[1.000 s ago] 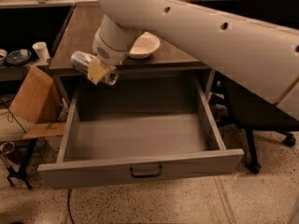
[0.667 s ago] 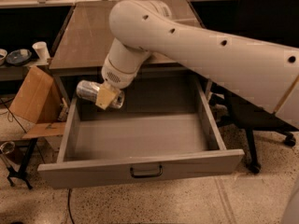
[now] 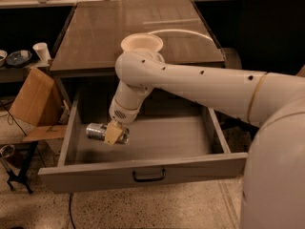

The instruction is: Place redbull can into top drawer

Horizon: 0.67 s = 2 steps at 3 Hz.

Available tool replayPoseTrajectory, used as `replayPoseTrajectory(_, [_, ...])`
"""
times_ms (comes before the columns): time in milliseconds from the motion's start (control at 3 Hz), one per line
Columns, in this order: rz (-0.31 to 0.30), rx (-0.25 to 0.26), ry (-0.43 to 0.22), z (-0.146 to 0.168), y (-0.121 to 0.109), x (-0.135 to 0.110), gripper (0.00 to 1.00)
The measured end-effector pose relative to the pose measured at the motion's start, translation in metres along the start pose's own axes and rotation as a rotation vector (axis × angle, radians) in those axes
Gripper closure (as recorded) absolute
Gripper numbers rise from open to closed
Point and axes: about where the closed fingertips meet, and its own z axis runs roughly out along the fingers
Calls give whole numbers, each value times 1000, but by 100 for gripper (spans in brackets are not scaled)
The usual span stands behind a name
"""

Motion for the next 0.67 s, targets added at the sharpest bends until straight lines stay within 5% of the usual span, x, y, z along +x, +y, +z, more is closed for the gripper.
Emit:
replayPoseTrajectory(333, [53,-40,17,31,-3,9,58])
replayPoseTrajectory(667, [86,-27,14,30,-9,8,35])
